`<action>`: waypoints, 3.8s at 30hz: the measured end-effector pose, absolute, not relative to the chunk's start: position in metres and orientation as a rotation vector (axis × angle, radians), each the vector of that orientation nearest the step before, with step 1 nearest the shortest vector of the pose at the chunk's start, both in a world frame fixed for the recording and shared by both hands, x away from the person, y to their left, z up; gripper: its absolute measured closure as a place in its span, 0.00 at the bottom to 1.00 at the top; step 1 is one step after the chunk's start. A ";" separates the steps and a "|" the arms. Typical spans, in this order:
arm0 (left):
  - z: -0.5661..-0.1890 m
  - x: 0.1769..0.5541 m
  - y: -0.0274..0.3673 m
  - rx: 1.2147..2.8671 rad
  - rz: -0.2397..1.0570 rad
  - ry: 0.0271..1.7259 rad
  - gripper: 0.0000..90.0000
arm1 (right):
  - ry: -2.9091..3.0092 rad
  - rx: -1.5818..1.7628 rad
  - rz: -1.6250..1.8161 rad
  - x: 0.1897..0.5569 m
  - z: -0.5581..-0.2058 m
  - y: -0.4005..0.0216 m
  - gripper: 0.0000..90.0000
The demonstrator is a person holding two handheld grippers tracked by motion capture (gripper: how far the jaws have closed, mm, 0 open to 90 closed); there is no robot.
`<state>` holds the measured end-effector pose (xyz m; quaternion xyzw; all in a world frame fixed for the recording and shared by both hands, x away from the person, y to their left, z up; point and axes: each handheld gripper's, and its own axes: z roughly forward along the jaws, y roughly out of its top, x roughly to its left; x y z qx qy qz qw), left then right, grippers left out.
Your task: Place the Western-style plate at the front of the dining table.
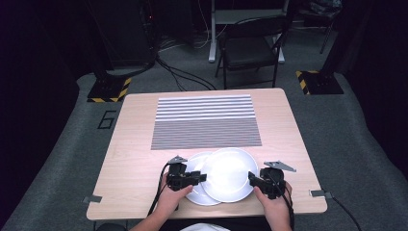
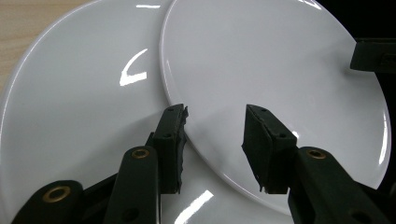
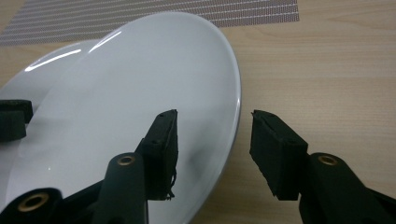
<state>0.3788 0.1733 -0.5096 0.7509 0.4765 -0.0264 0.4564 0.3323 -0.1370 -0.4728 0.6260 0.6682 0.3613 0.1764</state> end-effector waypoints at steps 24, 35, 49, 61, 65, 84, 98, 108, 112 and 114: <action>-0.510 0.368 0.161 1.861 -0.048 1.172 0.62 | 1.868 1.877 1.070 0.323 -0.496 -0.135 0.60; -0.511 0.367 0.158 1.857 -0.029 1.164 0.60 | 1.867 1.899 1.108 0.327 -0.501 -0.133 0.53; -0.512 0.370 0.160 1.854 -0.046 1.193 0.59 | 1.867 1.865 1.090 0.323 -0.500 -0.125 0.53; -0.508 0.369 0.165 1.847 0.000 1.204 0.60 | 1.882 1.819 1.078 0.322 -0.498 -0.117 0.53; -0.507 0.368 0.166 1.845 0.002 1.202 0.60 | 1.888 1.814 1.084 0.322 -0.498 -0.116 0.53; -0.497 0.366 0.179 1.806 0.044 1.234 0.59 | 1.913 1.776 1.126 0.328 -0.491 -0.105 0.53; -0.482 0.366 0.190 1.777 0.086 1.231 0.60 | 1.942 1.713 1.157 0.331 -0.476 -0.098 0.54; -0.479 0.370 0.198 1.767 0.102 1.247 0.61 | 1.970 1.721 1.183 0.336 -0.474 -0.094 0.57; -0.477 0.372 0.201 1.769 0.112 1.251 0.61 | 1.980 1.718 1.193 0.339 -0.473 -0.092 0.57; -0.477 0.372 0.202 1.772 0.115 1.250 0.61 | 1.984 1.719 1.193 0.340 -0.472 -0.091 0.57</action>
